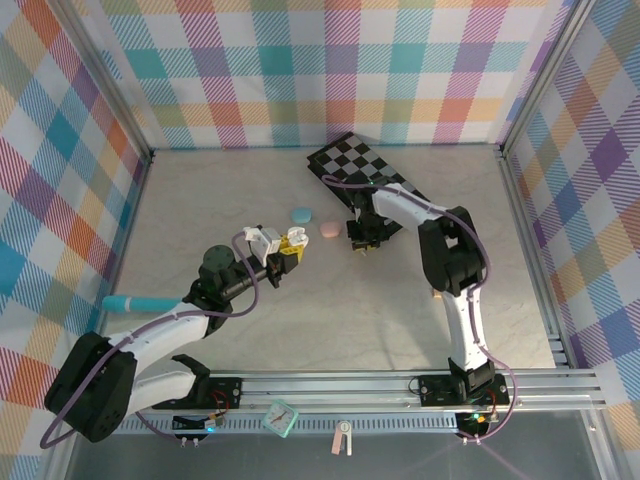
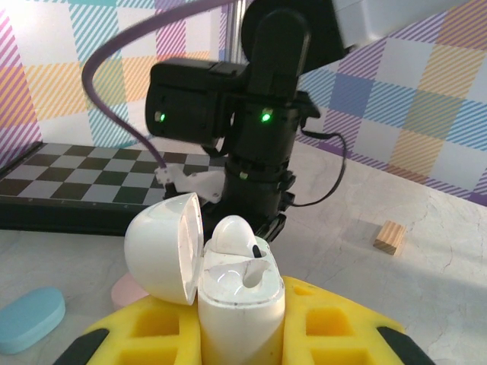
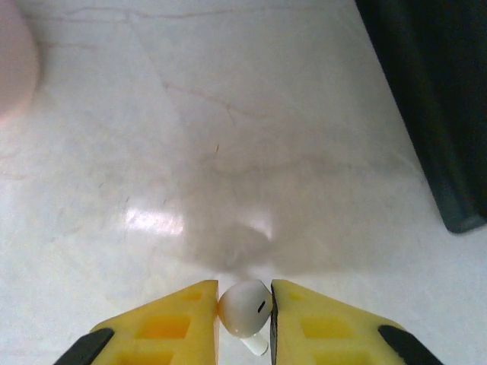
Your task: Insert the wireless bluetooth earbuds into the charging case
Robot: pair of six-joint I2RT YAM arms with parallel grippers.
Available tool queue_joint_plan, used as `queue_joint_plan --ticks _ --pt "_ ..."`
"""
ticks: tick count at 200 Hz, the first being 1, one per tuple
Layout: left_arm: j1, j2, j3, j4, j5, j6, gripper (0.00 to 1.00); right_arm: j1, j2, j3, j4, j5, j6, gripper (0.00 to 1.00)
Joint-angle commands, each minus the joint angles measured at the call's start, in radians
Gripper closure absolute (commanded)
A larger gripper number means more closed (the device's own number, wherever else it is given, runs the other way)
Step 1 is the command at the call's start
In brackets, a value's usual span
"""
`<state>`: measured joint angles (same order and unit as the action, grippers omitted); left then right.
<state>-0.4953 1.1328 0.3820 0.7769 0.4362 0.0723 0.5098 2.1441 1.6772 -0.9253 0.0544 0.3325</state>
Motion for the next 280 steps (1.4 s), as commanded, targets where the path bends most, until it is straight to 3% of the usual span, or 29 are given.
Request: queue_joint_plan --ticks 1,51,133,182,280 --pt "-0.007 0.019 0.023 0.086 0.023 0.018 1.0 0.002 -0.138 -0.059 0.07 -0.023 0.033 0.77" --pt "-0.055 0.081 0.053 0.128 -0.019 0.035 1.0 0.002 -0.399 -0.225 0.209 -0.065 0.066 0.76" --pt "-0.185 0.338 0.145 0.404 -0.255 0.056 1.0 0.003 -0.709 -0.325 0.365 -0.245 0.146 0.76" --pt "-0.265 0.461 0.225 0.462 -0.428 0.095 1.0 0.002 -0.782 -0.374 0.44 -0.351 0.188 0.76" --pt "-0.344 0.551 0.318 0.486 -0.436 0.096 1.0 0.002 -0.786 -0.418 0.513 -0.385 0.204 0.76"
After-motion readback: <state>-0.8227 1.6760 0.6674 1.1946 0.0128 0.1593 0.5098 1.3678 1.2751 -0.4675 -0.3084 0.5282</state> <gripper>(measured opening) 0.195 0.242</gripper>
